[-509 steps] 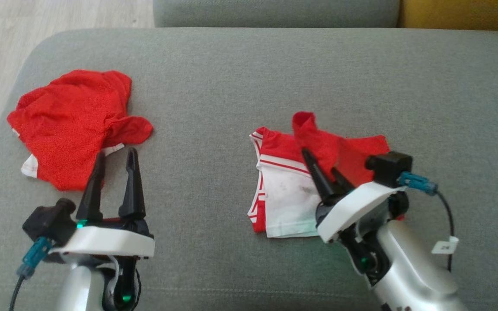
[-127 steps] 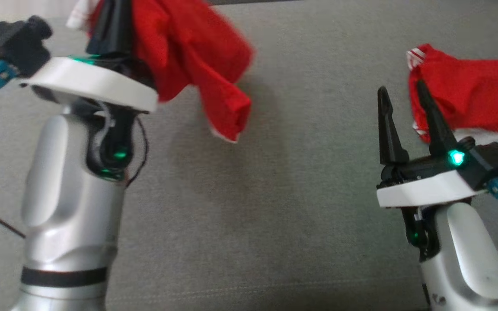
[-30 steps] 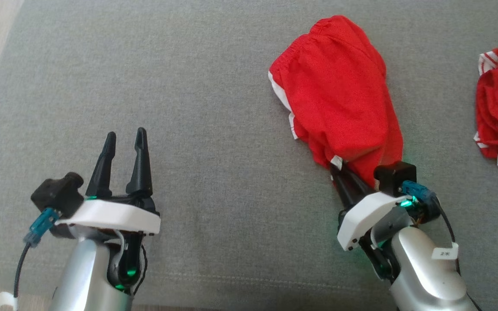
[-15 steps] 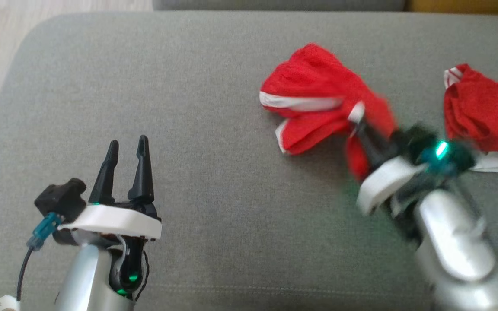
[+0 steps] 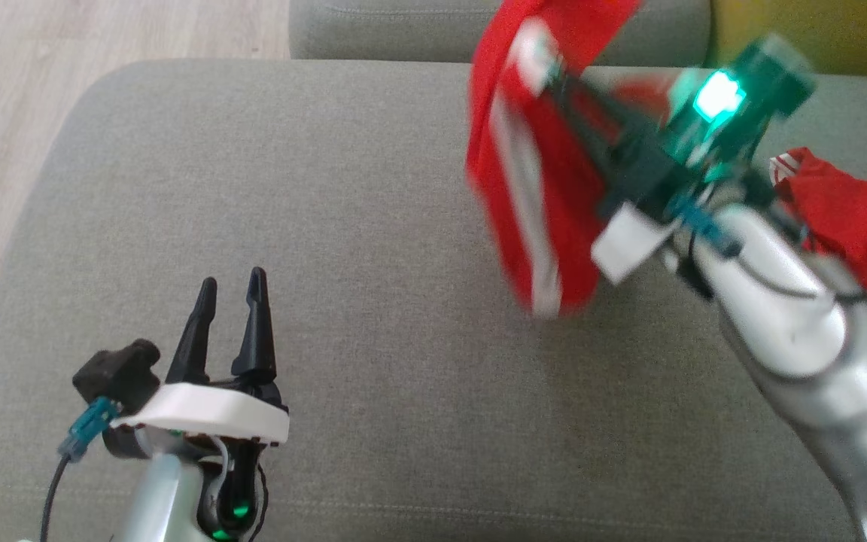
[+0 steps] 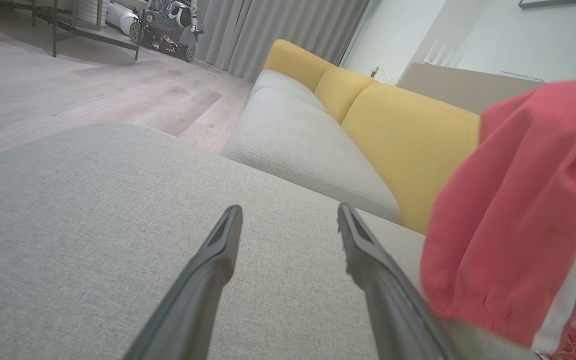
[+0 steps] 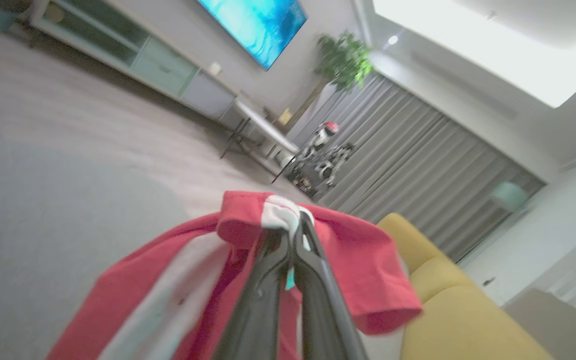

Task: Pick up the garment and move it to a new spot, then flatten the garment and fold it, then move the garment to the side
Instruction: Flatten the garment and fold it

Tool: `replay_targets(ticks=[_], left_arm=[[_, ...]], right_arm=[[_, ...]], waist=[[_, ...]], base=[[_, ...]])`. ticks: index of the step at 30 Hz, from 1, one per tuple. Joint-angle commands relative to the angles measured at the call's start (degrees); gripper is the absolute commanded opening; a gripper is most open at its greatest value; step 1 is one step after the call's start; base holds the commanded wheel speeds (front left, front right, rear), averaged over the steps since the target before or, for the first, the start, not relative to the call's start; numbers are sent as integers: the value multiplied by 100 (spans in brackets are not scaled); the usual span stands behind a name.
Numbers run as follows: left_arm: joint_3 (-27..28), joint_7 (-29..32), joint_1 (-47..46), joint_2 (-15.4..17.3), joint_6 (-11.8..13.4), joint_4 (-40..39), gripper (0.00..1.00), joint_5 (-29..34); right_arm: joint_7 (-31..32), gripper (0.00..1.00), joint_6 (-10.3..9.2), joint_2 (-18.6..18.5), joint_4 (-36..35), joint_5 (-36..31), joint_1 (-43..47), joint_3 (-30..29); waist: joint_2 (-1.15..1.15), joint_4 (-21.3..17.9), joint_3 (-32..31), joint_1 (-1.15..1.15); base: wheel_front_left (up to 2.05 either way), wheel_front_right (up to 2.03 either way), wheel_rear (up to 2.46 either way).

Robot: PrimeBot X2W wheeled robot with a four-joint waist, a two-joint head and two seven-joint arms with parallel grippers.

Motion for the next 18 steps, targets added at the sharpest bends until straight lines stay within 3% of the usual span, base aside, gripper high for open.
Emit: replay_targets(ticks=[1, 5, 9, 18], left_arm=[[194, -28, -178, 52, 32, -232, 100, -16], [215, -28, -180, 52, 44, -263, 100, -30], [231, -28, -239, 52, 30, -264, 100, 8], [183, -28, -351, 52, -12, -240, 100, 54]], right_arm=[[-25, 0, -5, -121, -41, 74, 93, 88], [74, 0, -5, -485, 200, 500, 536, 203], [404, 0, -5, -650, 528, 881, 921, -467], [1490, 0, -5, -311, 1087, 848, 1736, -2174]], waist=[[0, -12, 25, 0], [0, -110, 134, 0], [0, -258, 250, 0], [0, -450, 386, 0]], base=[[0, 0, 0], [0, 0, 0], [0, 0, 0], [0, 0, 0]])
